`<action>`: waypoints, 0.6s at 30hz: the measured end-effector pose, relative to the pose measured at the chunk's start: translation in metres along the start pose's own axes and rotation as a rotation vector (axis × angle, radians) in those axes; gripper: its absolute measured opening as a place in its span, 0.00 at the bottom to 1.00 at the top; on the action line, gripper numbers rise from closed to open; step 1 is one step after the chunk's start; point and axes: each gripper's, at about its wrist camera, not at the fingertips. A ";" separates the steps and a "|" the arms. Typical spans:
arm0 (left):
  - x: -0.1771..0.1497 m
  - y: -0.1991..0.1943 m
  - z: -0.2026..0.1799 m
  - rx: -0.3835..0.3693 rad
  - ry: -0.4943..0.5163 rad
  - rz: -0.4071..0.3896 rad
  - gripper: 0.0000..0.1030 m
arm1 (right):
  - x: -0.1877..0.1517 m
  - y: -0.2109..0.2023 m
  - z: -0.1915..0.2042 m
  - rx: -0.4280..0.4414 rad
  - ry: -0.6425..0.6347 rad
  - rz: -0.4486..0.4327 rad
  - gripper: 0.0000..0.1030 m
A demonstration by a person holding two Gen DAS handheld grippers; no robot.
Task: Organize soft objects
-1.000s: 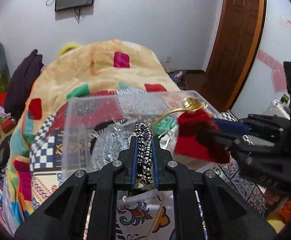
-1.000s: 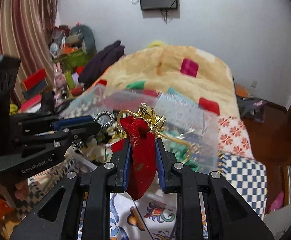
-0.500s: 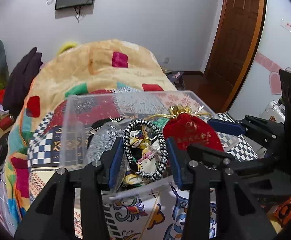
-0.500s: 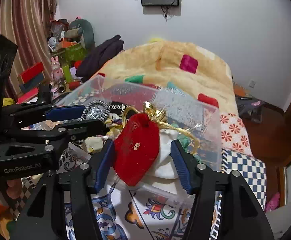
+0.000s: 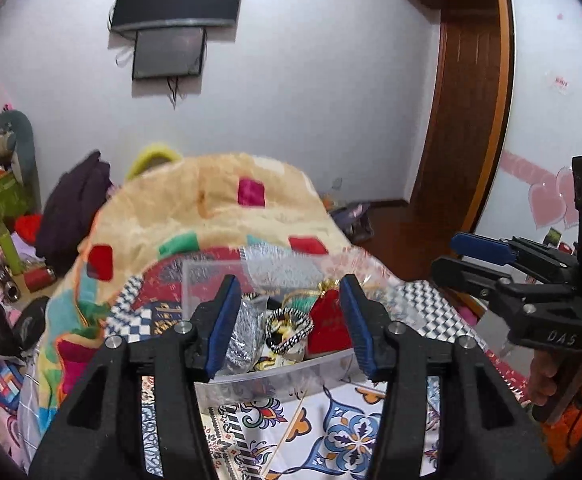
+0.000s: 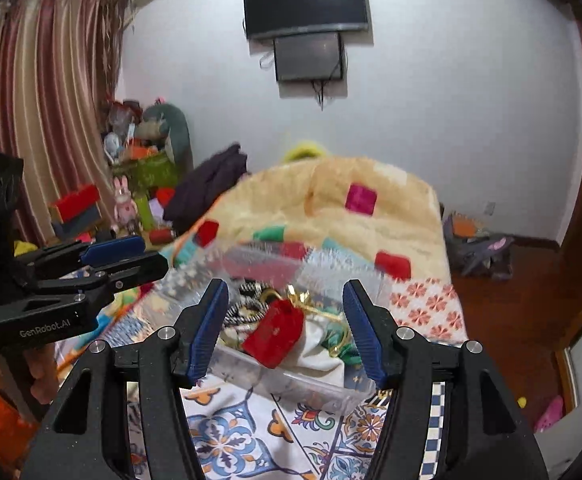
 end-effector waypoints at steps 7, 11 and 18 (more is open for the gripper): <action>0.002 -0.051 -0.014 0.024 0.030 -0.125 0.64 | 0.009 -0.045 0.024 -0.015 -0.029 -0.127 0.71; 0.000 -0.071 -0.019 0.016 0.031 -0.169 0.73 | 0.009 -0.058 0.034 -0.023 -0.035 -0.166 0.81; -0.004 -0.090 -0.023 0.012 0.016 -0.208 0.88 | 0.000 -0.073 0.043 -0.034 -0.046 -0.203 0.95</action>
Point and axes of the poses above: each gripper's, at about its wrist camera, not at the fingertips, and y roughly the way its jaws point, z to its left, x to its top, and after that the axes turned 8 degrees about x, right-handed
